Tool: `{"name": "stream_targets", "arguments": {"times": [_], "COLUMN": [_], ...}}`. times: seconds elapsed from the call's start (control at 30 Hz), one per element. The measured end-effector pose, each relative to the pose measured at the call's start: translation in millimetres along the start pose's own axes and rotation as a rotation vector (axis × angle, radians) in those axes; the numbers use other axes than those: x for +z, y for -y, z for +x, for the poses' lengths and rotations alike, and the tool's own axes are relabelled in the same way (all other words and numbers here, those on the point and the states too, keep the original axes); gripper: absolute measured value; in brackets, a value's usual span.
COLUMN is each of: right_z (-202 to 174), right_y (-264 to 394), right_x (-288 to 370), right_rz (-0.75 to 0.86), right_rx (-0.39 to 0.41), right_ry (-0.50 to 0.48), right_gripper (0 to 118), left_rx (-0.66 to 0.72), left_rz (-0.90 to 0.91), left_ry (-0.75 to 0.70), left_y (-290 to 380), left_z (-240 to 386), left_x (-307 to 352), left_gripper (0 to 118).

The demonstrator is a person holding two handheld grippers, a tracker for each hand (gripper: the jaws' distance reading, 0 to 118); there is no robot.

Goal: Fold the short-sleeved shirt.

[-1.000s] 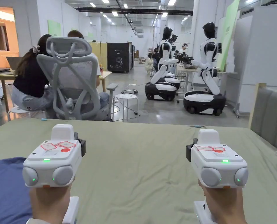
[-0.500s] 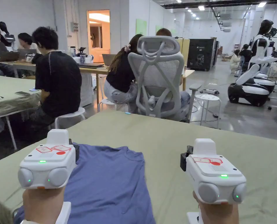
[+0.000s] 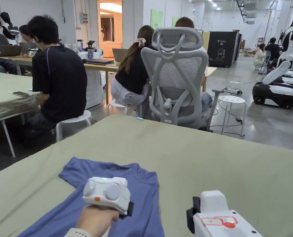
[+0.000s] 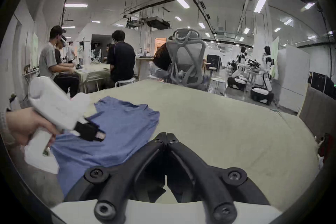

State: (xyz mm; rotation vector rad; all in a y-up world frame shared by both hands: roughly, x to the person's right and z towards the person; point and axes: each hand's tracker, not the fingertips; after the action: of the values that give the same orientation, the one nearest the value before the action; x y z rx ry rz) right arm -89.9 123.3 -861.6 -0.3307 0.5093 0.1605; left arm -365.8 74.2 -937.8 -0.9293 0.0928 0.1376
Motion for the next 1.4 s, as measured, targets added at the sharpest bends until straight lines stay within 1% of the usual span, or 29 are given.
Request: {"name": "stream_targets", "arguments": {"times": [0.03, 0.07, 0.1, 0.13, 0.17, 0.2, 0.23, 0.27, 0.3, 0.33, 0.37, 0.4, 0.43, 0.47, 0.5, 0.53, 0.57, 0.63, 0.7, 0.77, 0.83, 0.9, 0.97, 1.13, 1.27, 1.4], "right_z": [3.7, 5.2, 8.1, 11.4, 13.8, 15.3, 17.9, 20.9, 24.2, 27.1, 30.5, 35.5, 40.3, 45.0, 50.9, 56.0, 60.9, 75.0, 91.4, 109.2, 128.8, 148.3, 169.4, 231.2, 269.6, 301.4], "right_y": [1.3, 3.4, 6.3, 10.1, 12.9, 16.6, 20.4, 23.0, 25.5, 28.7, 31.0, 33.8, 36.1, 37.9, 40.3, 42.2, 42.9, 42.8, 39.7, 34.0, 27.2, 20.9, 17.7, 21.9, 39.0, 64.0], "right_x": [-6.6, -9.4, -14.4, -19.0, -22.9, -25.5, -28.8, -30.5, -32.0, -31.8, -31.3, -29.6, -27.4, -24.8, -21.8, -18.0, -13.6, 1.8, 18.7, 37.1, 62.2, 84.4, 109.3, 167.7, 206.9, 235.5], "right_rz": [-0.008, -0.011, -0.013, -0.013, -0.016, -0.021, -0.025, -0.027, -0.032, -0.038, -0.041, -0.042, -0.043, -0.044, -0.044, -0.045, -0.048, -0.054, -0.056, -0.055, -0.03, -0.02, -0.008, -0.011, -0.024, -0.05], "right_rx": [-0.001, -0.001, -0.001, -0.007, -0.011, -0.009, -0.004, -0.004, -0.007, -0.009, -0.01, -0.016, -0.025, -0.031, -0.038, -0.033, -0.033, -0.054, -0.08, -0.094, -0.082, -0.088, -0.085, -0.125, -0.153, -0.201], "right_ry": [-0.006, -0.006, -0.006, -0.005, -0.005, -0.002, 0.003, 0.003, 0.003, 0.005, 0.007, 0.01, 0.017, 0.023, 0.03, 0.047, 0.057, 0.07, 0.1, 0.133, 0.198, 0.235, 0.303, 0.455, 0.554, 0.617], "right_gripper": [0, 0, 0, 0, 0, 0, 0, 0, 0, 0, 0, 0, 0, 0, 0, 0, 0, 0, 0, 0, 0, 0, 0, 0, 0, 0], "left_rx": [0.015, 0.017, 0.012, -0.005, -0.016, -0.028, -0.027, -0.038, -0.032, -0.027, -0.033, -0.036, -0.036, -0.041, -0.077, -0.087, -0.082, -0.113, -0.105, -0.123, -0.181, -0.207, -0.258, -0.382, -0.493, -0.572], "left_rz": [-0.004, -0.008, -0.006, 0.006, 0.008, -0.004, 0.005, 0.001, -0.024, -0.071, -0.1, -0.06, -0.054, -0.054, -0.036, -0.011, -0.014, 0.073, 0.127, 0.152, 0.222, 0.248, 0.283, 0.359, 0.329, 0.196], "left_ry": [0.012, 0.013, 0.012, 0.0, -0.008, -0.029, -0.022, -0.059, -0.098, -0.112, -0.106, -0.082, -0.082, -0.086, -0.091, -0.117, -0.101, -0.124, -0.068, -0.012, 0.039, 0.127, 0.195, 0.443, 0.563, 0.548], "left_y": [-9.8, -16.9, -23.9, -27.6, -31.7, -34.8, -33.8, -37.0, -36.2, -33.7, -30.1, -18.9, -21.7, -24.2, -27.0, -24.1, -24.5, -29.5, -40.6, -50.9, -59.9, -67.4, -72.3, -65.9, -46.7, -1.2], "left_z": [3.6, 6.7, 10.2, 11.9, 14.3, 16.4, 18.6, 19.2, 18.7, 16.3, 14.4, 14.5, 16.2, 18.8, 22.7, 19.7, 21.9, 35.1, 48.0, 77.4, 120.6, 169.1, 223.3, 373.1, 464.6, 530.9], "left_x": [-16.4, -28.7, -40.9, -51.6, -61.7, -74.0, -78.5, -88.9, -98.3, -108.5, -115.5, -101.9, -96.3, -92.6, -85.6, -76.0, -70.1, -45.1, -24.8, -1.6, 18.8, 34.1, 48.2, 95.5, 104.1, 60.2], "left_gripper": [0, 13, 46, 88, 118, 118, 112, 108, 96, 87, 73, 71, 69, 44, 1, 0, 0, 0, 0, 0, 0, 0, 0, 0, 0, 0]}}
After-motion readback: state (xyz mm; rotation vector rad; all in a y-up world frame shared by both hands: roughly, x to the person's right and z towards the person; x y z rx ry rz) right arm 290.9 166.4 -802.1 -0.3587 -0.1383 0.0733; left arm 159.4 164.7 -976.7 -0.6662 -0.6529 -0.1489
